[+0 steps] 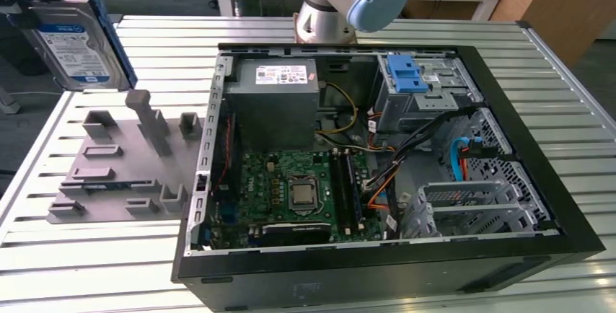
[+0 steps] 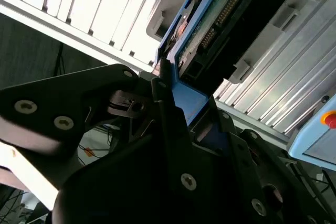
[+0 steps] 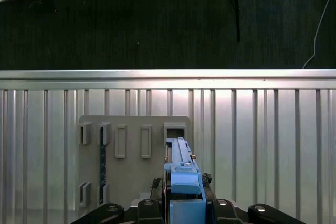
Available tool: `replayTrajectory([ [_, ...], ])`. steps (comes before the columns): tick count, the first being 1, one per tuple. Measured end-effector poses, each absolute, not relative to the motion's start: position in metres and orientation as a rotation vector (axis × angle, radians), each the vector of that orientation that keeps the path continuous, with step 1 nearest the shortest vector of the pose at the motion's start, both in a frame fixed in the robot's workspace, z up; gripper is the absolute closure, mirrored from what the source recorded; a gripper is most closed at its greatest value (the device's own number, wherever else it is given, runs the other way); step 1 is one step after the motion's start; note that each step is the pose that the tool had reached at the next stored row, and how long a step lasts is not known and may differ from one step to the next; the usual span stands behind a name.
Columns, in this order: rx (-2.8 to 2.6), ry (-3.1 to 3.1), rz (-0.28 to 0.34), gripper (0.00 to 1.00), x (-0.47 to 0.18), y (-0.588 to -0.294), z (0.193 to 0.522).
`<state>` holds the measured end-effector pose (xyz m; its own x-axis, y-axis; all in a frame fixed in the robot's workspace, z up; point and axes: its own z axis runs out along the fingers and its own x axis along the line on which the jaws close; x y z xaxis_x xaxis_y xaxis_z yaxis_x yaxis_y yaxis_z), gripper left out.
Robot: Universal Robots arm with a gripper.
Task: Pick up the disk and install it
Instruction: 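Pick up the disk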
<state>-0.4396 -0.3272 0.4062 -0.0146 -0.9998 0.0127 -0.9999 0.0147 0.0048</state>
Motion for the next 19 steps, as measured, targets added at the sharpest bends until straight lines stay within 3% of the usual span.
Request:
replayTrajectory([
  [19,2.196,-2.229,0.009,0.64,-0.440,-0.327,0.427],
])
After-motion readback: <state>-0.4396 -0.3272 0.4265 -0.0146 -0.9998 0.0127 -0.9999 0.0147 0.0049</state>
